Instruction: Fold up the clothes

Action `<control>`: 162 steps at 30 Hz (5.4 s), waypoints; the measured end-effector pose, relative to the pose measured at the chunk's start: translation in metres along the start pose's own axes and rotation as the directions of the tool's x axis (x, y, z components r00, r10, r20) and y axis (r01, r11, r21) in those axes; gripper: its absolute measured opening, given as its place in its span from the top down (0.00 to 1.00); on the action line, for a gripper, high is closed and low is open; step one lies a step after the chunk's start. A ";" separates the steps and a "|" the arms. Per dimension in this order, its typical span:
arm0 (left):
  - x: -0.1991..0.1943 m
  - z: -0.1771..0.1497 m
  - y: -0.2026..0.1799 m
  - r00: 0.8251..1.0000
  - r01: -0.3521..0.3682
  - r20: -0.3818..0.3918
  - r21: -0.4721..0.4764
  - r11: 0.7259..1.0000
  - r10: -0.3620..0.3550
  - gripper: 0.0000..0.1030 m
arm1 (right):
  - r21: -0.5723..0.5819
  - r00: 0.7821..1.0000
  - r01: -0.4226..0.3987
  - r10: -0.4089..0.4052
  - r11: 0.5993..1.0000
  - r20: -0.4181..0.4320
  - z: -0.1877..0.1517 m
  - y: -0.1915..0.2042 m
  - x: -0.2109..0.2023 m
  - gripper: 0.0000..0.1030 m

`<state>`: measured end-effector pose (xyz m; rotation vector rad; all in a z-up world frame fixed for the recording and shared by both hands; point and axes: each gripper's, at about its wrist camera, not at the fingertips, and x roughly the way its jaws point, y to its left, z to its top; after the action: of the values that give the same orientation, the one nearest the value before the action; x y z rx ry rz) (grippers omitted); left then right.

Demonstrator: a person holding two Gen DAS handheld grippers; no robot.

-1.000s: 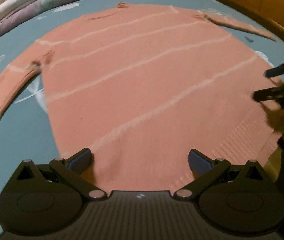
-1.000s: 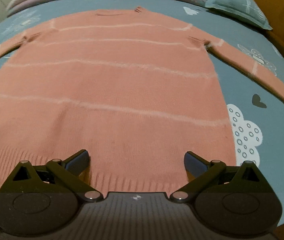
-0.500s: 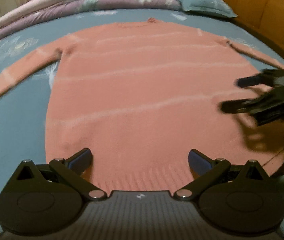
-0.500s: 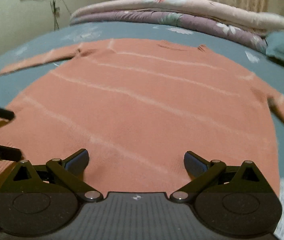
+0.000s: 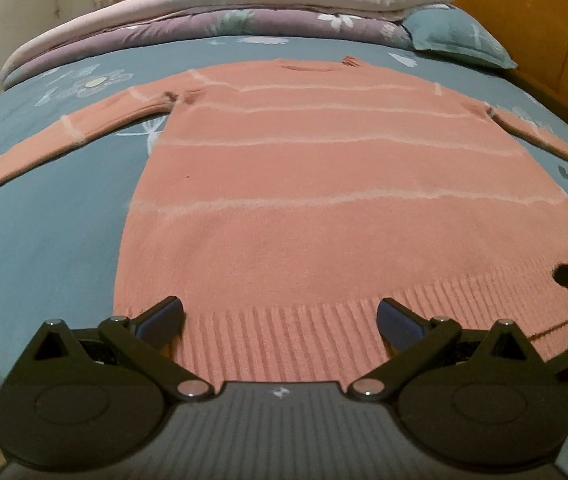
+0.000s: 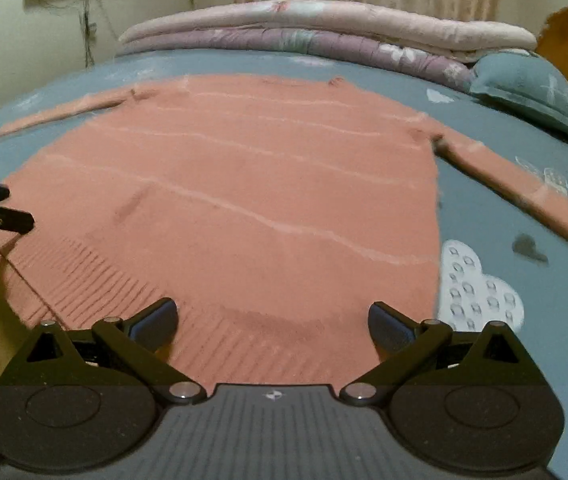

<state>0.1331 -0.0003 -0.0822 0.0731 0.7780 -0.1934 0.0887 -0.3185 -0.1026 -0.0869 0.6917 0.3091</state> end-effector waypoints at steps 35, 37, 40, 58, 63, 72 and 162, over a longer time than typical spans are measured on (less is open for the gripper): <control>-0.001 0.012 -0.079 0.996 0.022 0.080 0.151 0.988 -0.035 0.01 | 0.019 0.996 -0.030 0.028 0.999 0.090 -0.017 0.017 -0.011 0.00; 0.011 0.011 -0.081 0.999 0.019 0.047 0.137 0.990 -0.026 0.01 | 0.023 0.995 -0.024 0.022 0.999 0.093 -0.017 0.018 -0.012 0.00; 0.017 0.000 -0.076 0.999 0.035 0.025 0.060 0.998 -0.037 0.01 | 0.019 0.996 -0.023 0.022 1.000 0.092 -0.019 0.018 -0.014 0.00; -0.013 -0.018 -0.047 0.998 -0.009 0.067 -0.020 1.000 0.010 0.01 | -0.013 0.997 0.011 -0.010 1.000 0.081 0.141 -0.056 0.080 0.00; -0.013 -0.021 -0.033 0.999 -0.023 0.042 -0.077 0.997 0.026 0.01 | 0.100 0.997 -0.068 0.064 0.993 0.037 0.165 -0.079 0.144 0.00; -0.012 -0.024 -0.036 0.998 -0.039 0.045 -0.061 0.997 0.042 0.01 | 0.096 0.999 -0.005 0.008 0.995 -0.032 0.128 -0.101 0.128 0.00; 0.038 0.078 0.081 0.889 0.456 -0.099 0.120 0.882 -0.446 0.01 | 0.271 0.880 0.418 -0.313 0.867 -0.356 0.083 0.013 0.064 0.00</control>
<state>0.2295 0.0624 -0.0536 0.0296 0.8419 -0.6953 0.1822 -0.2751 -0.0800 0.0668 1.0063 -0.2062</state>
